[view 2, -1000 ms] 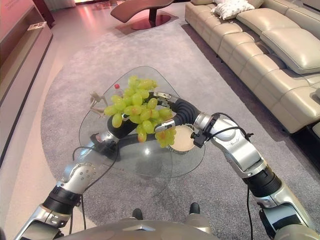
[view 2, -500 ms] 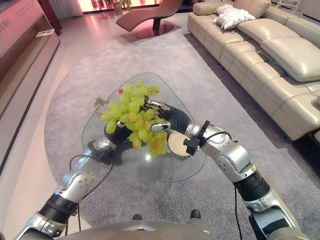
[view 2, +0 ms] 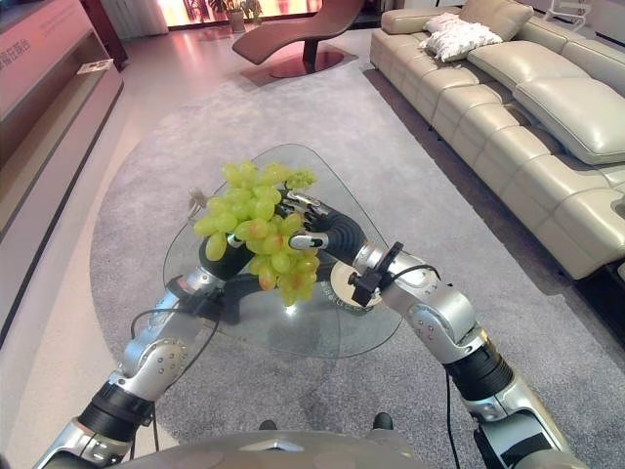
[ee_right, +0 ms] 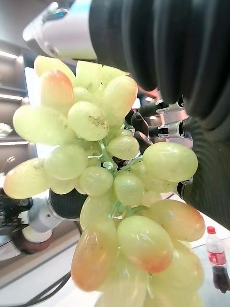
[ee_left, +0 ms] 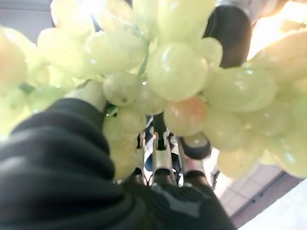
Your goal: Pick up fruits into the plate
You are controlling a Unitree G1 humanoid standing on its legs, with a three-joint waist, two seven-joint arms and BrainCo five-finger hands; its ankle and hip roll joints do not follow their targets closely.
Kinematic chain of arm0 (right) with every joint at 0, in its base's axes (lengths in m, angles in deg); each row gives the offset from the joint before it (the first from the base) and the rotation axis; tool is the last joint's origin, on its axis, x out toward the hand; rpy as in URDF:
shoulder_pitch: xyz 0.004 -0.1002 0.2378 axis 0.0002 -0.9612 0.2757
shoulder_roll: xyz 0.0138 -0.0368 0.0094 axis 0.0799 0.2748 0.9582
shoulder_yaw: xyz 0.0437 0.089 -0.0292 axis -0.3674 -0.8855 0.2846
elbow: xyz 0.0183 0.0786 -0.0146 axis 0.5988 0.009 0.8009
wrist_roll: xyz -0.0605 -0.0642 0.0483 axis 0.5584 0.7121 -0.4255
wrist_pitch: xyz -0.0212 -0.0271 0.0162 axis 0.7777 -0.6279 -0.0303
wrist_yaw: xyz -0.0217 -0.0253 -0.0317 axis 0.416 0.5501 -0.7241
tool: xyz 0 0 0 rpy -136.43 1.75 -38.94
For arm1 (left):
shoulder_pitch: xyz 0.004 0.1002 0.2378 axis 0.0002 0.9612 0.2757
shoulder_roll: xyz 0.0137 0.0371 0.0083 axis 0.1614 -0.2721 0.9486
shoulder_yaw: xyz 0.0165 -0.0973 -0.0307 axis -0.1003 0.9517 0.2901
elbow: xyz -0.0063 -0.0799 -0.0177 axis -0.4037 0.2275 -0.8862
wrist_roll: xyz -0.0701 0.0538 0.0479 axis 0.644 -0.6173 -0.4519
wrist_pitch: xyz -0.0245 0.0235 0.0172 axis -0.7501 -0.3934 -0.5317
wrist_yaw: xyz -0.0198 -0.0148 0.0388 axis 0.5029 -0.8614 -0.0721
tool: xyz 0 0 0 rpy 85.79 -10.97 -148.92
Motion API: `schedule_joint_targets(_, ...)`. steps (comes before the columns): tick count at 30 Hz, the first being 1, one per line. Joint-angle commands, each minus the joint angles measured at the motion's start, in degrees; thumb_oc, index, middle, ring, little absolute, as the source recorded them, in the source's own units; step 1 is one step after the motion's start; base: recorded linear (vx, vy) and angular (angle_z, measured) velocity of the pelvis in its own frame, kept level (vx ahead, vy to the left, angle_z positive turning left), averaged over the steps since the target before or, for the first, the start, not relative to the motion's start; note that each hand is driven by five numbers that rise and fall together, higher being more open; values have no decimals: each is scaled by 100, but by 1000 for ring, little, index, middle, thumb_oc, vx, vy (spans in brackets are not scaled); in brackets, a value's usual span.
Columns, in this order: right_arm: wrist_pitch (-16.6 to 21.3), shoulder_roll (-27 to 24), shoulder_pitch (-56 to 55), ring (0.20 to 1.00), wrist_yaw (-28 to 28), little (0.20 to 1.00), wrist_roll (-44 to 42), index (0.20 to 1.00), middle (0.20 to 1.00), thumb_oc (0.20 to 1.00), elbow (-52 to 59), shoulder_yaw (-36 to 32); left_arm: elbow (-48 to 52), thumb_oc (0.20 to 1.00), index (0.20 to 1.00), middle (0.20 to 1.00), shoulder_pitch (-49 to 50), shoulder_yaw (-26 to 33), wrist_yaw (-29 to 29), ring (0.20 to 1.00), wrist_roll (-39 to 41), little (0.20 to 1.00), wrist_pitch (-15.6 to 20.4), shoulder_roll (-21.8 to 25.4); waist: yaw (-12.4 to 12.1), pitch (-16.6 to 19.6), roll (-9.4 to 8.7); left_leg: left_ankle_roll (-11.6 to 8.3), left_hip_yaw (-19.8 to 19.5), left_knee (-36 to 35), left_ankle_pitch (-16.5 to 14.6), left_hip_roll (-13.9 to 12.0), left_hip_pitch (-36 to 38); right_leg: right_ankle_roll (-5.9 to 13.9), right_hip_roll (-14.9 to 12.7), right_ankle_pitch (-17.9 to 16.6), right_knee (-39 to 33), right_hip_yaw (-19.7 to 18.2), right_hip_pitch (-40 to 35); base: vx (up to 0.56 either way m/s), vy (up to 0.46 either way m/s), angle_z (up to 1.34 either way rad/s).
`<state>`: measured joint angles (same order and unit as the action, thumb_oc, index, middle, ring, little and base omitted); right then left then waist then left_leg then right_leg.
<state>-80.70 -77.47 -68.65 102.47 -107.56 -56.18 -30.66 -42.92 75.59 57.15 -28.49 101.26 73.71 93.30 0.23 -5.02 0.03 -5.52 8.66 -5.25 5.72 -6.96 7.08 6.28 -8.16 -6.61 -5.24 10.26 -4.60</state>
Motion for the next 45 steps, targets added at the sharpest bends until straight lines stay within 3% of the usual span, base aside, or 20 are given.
schedule_joint_targets(1, 1216, 464, 127, 1000, -700, 1000, 282, 1000, 1000, 1000, 266, -140, 460, 200, 200, 200, -949, 298, -253, 200, -220, 200, 622, -181, 64, -25, -43, 16, 9, 226, -871, -24, 87, 129, -168, 834, 386, 156, -332, 6, 41, 3)
schedule_joint_targets(9, 2308, 912, 240, 1000, -1717, 1000, 1018, 1000, 1000, 1000, 500, -483, 444, 200, 200, 200, -1053, 340, -645, 200, -435, 200, 440, -325, 87, -26, 72, 64, -23, 227, -913, 27, 113, 109, -151, 868, 379, 101, -354, 2, 12, 0)
schedule_joint_targets(13, 2631, 952, 195, 1000, -2225, 1000, 1214, 1000, 1000, 1000, 538, -700, 443, 200, 200, 200, -1045, 403, -686, 200, -444, 200, 420, -351, 105, -11, 94, 66, -12, 228, -916, 34, 110, 107, -148, 872, 385, 94, -345, 0, 0, 0)
schedule_joint_targets(15, 2556, 951, 142, 1000, -2299, 1000, 1131, 1000, 1000, 1000, 506, -792, 463, 200, 200, 200, -1048, 429, -686, 200, -439, 200, 409, -356, 119, -10, 103, 68, 5, 217, -912, 34, 114, 111, -152, 867, 385, 104, -336, 0, 0, 0)
schedule_joint_targets(21, 1979, 870, -64, 1000, -2171, 1000, 587, 1000, 1000, 1000, 255, -808, 476, 200, 200, 200, -1071, 458, -606, 200, -448, 200, 464, -286, 150, -25, 97, 63, 65, 210, -893, 19, 99, 120, -176, 854, 384, 145, -308, -7, -1, -3)
schedule_joint_targets(29, 622, 545, -499, 1000, -1361, 1000, -325, 1000, 1000, 1000, -282, -680, 501, 200, 200, 200, -1041, 559, -402, 200, -492, 200, 670, -83, 197, -46, 39, 56, 77, 194, -866, 3, 106, 104, -148, 878, 412, 114, -306, -1, 0, 0)
schedule_joint_targets(32, 56, 329, -661, 1000, -811, 1000, -545, 1000, 1000, 1000, -497, -589, 523, 200, 200, 200, -1038, 591, -335, 200, -473, 200, 749, 60, 193, -62, -5, 44, 60, 199, -856, -7, 100, 97, -134, 891, 431, 122, -309, -8, -22, 1)
schedule_joint_targets(33, -514, 201, -687, 1000, -351, 1000, -504, 1000, 1000, 1000, -600, -516, 521, 200, 200, 200, -1067, 615, -313, 200, -477, 200, 746, 125, 185, -61, -34, 35, 50, 200, -855, -8, 92, 97, -130, 895, 429, 131, -310, -10, -31, 1)
schedule_joint_targets(35, -918, -38, -734, 1000, -54, 1000, -549, 1000, 1000, 1000, -643, -401, 529, 200, 200, 200, -1105, 621, -287, 200, -519, 200, 731, 226, 173, -70, -77, 20, 36, 186, -839, -22, 95, 97, -126, 892, 425, 146, -318, -12, -43, 1)
schedule_joint_targets(40, -1268, -425, -666, 1000, 633, 1000, -469, 1000, 1000, 1000, -813, -253, 522, 200, 200, 200, -1208, 550, -286, 200, -525, 200, 665, 427, 145, -66, -156, 1, -9, 164, -822, -38, 118, 87, -96, 903, 424, 159, -361, 2, -40, 3)
schedule_joint_targets(45, -1152, -450, -534, 1000, 787, 1000, -353, 1000, 1000, 1000, -748, -160, 424, 200, 200, 200, -1233, 471, -211, 200, -487, 200, 480, 400, 143, -74, -173, 3, -30, 170, -828, -33, 136, 84, -80, 901, 423, 132, -380, 0, 0, 0)
